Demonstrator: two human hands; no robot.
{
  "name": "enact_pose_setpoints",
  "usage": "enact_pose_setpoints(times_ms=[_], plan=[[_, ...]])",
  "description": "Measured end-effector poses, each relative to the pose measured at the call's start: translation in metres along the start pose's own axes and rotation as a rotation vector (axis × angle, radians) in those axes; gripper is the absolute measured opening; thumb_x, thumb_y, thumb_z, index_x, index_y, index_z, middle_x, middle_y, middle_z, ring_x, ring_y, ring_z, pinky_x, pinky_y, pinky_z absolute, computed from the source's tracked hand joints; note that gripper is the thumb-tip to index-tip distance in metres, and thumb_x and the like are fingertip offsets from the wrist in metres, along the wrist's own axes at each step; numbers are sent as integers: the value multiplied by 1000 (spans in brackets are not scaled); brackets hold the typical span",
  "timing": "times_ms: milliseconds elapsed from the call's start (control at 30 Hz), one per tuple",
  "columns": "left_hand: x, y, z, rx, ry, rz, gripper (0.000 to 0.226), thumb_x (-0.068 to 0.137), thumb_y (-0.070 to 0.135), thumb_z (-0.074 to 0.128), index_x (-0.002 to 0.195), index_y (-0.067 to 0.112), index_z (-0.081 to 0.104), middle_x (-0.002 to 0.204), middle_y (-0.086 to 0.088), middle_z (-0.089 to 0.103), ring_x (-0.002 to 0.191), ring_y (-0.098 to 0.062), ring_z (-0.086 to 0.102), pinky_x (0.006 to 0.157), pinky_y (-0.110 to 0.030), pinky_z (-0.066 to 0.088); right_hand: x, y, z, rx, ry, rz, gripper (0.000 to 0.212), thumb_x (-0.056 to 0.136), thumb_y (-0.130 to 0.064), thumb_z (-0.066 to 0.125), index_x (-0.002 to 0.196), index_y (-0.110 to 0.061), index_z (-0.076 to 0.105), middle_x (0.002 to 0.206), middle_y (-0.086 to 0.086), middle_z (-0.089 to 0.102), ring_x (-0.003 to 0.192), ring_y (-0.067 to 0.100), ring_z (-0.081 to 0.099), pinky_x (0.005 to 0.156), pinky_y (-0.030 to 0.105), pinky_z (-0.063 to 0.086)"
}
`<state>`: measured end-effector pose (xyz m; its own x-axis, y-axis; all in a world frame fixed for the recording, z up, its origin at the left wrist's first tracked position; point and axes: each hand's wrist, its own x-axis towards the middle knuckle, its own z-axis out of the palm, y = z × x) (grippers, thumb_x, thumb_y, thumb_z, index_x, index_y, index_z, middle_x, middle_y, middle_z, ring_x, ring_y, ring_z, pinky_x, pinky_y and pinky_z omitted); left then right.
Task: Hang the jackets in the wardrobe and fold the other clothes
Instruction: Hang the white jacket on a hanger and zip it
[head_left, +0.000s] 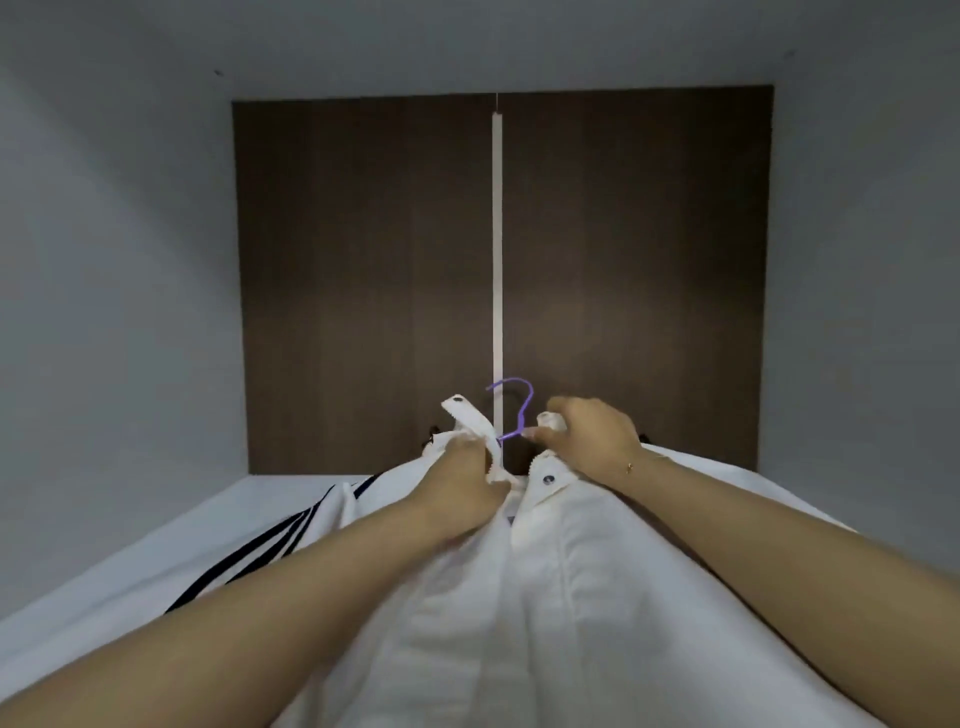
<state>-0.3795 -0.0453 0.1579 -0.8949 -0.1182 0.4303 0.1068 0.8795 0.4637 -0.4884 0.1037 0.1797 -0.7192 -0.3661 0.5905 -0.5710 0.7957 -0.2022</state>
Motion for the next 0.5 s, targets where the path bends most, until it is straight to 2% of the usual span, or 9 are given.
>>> enact_pose_setpoints(times_ms=[33, 100, 200, 267, 333, 367, 433, 500], plan=[[-2, -10, 13, 47, -54, 2, 14, 92, 17, 56, 92, 3, 58, 102, -15, 57, 100, -27, 57, 86, -27, 39, -4, 5, 15, 0, -33, 6, 35, 89, -57, 55, 75, -26, 48, 87, 0, 64, 92, 25, 62, 64, 30, 33], [-5, -18, 28, 107, -119, -5, 39, 101, 29, 48, 119, -5, 51, 124, -20, 49, 115, -32, 50, 93, -25, 31, -8, 10, 31, -10, -79, 25, 35, 93, -57, 49, 75, -27, 46, 94, 3, 66, 93, 26, 61, 64, 30, 33], [-8, -16, 36, 137, -164, -54, 49, 104, 38, 38, 133, -1, 43, 137, -21, 40, 126, -32, 42, 105, -31, 31, -10, 9, 39, -34, -177, 25, 48, 95, -62, 39, 71, -21, 46, 102, 7, 63, 99, 26, 57, 75, 34, 37], [-14, -11, 33, 167, -233, -104, 52, 104, 43, 34, 141, 7, 39, 145, -18, 34, 135, -31, 34, 112, -41, 29, -16, 3, 35, -106, -240, 20, 57, 94, -67, 32, 85, -17, 57, 117, 11, 58, 116, 29, 50, 93, 39, 33], [-24, -5, 23, 165, -299, -134, 56, 103, 47, 33, 145, 10, 37, 150, -15, 34, 138, -30, 33, 114, -41, 27, -25, -5, 19, -126, -324, 34, 70, 93, -69, 30, 117, -10, 59, 133, 12, 51, 128, 30, 41, 102, 41, 30], [-31, -1, 15, 133, -337, -136, 59, 103, 48, 33, 148, 10, 35, 152, -13, 34, 139, -28, 34, 114, -35, 27, -31, -10, 7, -125, -358, 41, 71, 93, -69, 33, 124, -10, 57, 136, 12, 49, 129, 30, 40, 102, 40, 32], [-51, 6, -4, 73, -407, -144, 64, 102, 49, 35, 153, 13, 25, 156, -8, 31, 142, -24, 32, 109, -26, 26, -48, -22, -21, -124, -398, 26, 61, 92, -64, 43, 120, -12, 58, 132, 11, 52, 124, 30, 46, 100, 37, 39], [-81, 11, -26, 120, -438, -110, 66, 101, 51, 37, 155, 16, 21, 156, -4, 31, 142, -22, 31, 104, -25, 25, -75, -35, -49, -96, -423, -15, 47, 94, -55, 50, 111, -13, 61, 123, 10, 58, 115, 29, 53, 98, 37, 45]])
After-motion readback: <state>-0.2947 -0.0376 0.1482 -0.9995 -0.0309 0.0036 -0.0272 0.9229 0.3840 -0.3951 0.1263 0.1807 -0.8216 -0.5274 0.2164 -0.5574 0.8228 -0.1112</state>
